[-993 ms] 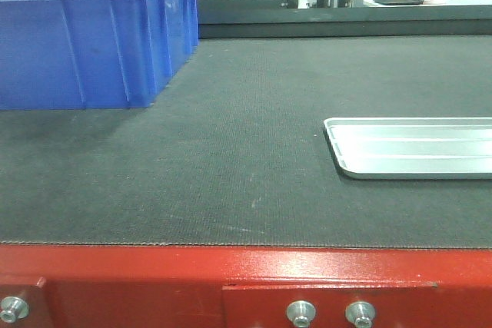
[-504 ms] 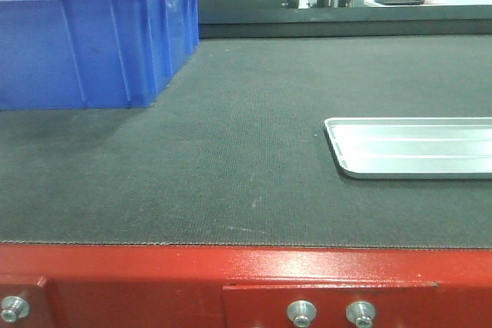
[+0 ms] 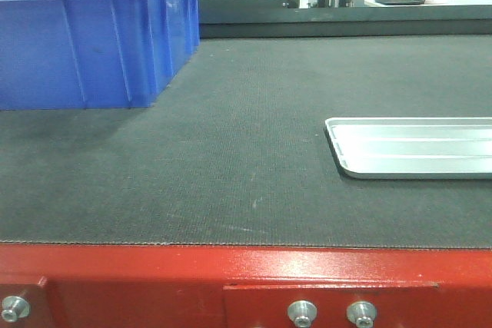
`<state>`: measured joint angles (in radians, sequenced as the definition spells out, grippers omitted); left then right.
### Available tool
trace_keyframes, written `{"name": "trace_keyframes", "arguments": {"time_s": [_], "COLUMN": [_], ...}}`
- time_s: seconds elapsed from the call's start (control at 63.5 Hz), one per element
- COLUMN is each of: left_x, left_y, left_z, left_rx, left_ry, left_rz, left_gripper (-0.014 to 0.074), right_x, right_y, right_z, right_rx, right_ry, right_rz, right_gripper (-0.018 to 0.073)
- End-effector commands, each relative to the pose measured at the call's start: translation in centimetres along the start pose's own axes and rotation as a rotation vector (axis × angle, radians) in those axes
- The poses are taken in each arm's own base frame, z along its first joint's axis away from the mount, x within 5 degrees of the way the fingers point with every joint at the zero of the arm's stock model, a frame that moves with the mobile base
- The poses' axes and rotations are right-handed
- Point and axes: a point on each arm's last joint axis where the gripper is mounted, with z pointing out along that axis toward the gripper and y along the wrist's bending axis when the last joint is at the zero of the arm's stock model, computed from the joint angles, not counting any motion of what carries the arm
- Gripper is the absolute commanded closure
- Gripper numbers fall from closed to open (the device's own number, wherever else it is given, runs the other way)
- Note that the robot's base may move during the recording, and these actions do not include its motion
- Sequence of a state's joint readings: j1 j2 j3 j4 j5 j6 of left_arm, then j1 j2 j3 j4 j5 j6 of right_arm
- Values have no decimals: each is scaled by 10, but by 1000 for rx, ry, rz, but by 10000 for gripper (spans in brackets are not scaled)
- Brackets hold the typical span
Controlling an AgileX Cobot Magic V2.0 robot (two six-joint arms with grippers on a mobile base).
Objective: Grab orange capacitor from left shelf to right conveyor
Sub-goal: 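Move the right gripper with the cylinder above the silver tray, then lower the cylinder onto the silver tray and open the right gripper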
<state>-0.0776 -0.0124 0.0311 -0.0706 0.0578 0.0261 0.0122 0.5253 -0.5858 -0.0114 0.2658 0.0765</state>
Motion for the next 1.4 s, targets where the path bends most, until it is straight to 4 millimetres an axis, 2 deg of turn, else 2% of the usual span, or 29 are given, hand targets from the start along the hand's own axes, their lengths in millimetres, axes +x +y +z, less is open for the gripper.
{"name": "trace_keyframes", "arguments": {"time_s": [0.0,0.079,0.221,0.41,0.583,0.977,1.387], "left_x": [-10,-10,-10,-10,-10,-10,-10], "left_y": [0,0,0,0,0,0,0], "left_z": [-1,-1,-1,-1,-1,-1,-1], "left_rx": [-5,-5,-5,-5,-5,-5,-5], "left_ry": [-101,-101,-101,-101,-101,-101,-101], "left_rz": [-5,-5,-5,-5,-5,-5,-5], "left_gripper": [723,723,723,723,723,723,723], "right_x": [-26,-25,-12,13,46,108,147], "right_y": [6,12,19,22,22,26,25], "right_z": [23,49,93,134,165,176,195], "right_rx": [-37,-72,-103,-103,-100,-190,-200], "right_ry": [-135,-157,-153,-91,-11,-95,-79], "right_rz": [-18,-19,-20,-22,-25,-84,-63], "right_gripper": [354,354,354,354,354,354,354]}}
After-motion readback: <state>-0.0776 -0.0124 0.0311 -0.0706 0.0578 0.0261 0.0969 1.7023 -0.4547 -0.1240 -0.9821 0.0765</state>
